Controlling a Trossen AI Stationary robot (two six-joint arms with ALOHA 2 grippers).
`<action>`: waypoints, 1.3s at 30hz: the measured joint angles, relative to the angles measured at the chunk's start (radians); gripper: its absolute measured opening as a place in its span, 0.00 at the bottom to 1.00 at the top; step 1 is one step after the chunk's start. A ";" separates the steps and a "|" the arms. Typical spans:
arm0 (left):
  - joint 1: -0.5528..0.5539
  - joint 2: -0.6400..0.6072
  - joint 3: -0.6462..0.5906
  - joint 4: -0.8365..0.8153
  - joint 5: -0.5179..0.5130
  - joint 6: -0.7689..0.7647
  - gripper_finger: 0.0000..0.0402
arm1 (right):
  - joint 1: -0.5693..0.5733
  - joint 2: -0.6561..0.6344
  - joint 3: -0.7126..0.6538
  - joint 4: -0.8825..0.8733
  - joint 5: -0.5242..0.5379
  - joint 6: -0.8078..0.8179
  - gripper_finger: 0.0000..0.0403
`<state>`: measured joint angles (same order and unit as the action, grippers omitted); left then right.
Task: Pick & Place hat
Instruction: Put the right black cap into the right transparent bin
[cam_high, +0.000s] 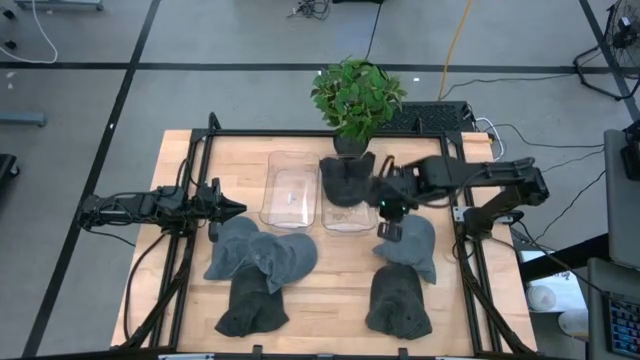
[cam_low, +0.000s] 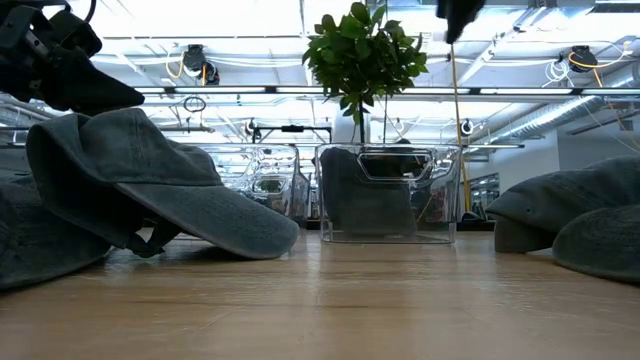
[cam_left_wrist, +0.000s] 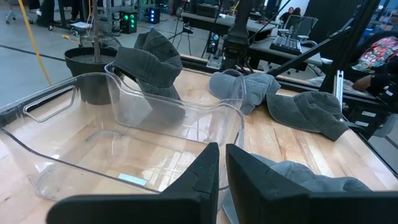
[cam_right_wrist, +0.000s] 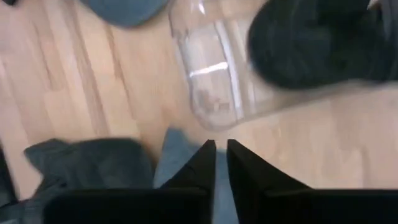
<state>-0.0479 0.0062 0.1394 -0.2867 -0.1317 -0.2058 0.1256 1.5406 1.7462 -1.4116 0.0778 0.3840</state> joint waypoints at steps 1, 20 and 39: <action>0.000 0.000 0.000 0.000 0.000 0.000 0.09 | 0.026 0.000 0.000 -0.019 0.001 0.043 0.12; 0.000 0.000 0.000 0.000 0.000 0.000 0.09 | 0.478 0.001 0.000 0.148 -0.206 0.400 0.49; 0.000 0.000 0.000 0.000 0.000 0.000 0.09 | 0.701 0.100 0.000 0.190 -0.312 0.536 0.49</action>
<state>-0.0479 0.0063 0.1394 -0.2867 -0.1314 -0.2058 0.8270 1.6403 1.7458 -1.2213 -0.2343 0.9198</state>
